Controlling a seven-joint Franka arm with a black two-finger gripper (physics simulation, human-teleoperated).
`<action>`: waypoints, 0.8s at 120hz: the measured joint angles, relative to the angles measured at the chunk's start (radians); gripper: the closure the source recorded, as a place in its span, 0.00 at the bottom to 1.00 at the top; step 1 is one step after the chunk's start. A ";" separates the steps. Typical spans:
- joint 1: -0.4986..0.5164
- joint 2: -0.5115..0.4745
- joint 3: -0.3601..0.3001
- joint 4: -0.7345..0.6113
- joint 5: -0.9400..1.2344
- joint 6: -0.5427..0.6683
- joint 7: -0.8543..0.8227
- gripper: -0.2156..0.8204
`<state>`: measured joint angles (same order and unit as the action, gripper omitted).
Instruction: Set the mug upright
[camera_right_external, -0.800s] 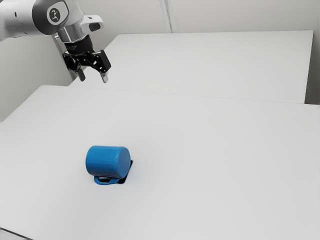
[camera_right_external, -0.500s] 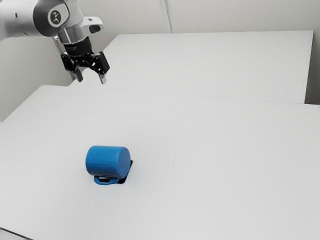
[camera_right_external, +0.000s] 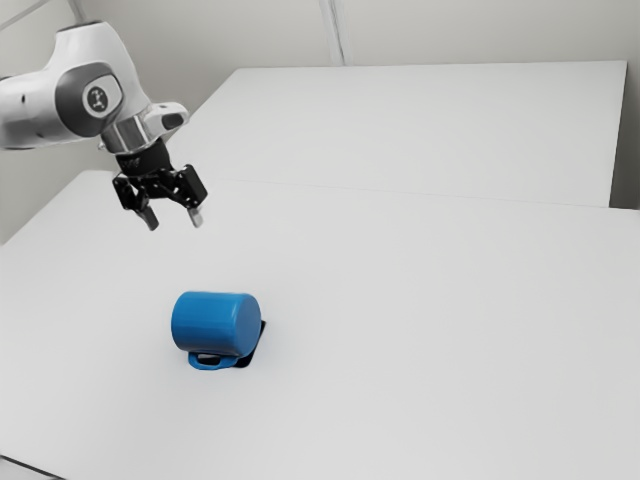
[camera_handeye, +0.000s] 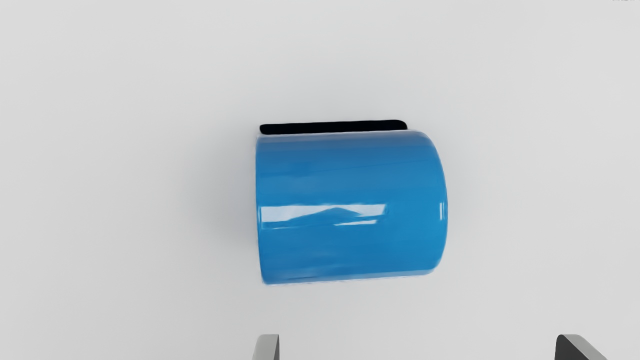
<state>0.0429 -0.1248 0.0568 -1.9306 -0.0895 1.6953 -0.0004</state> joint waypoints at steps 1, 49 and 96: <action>0.004 -0.001 0.000 -0.006 -0.003 0.004 0.003 0.21; 0.165 -0.014 0.001 -0.238 -0.201 0.178 0.233 0.21; 0.329 0.099 0.001 -0.295 -0.428 0.224 0.561 0.21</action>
<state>0.3723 -0.0262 0.0583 -2.2253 -0.5176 1.9193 0.5604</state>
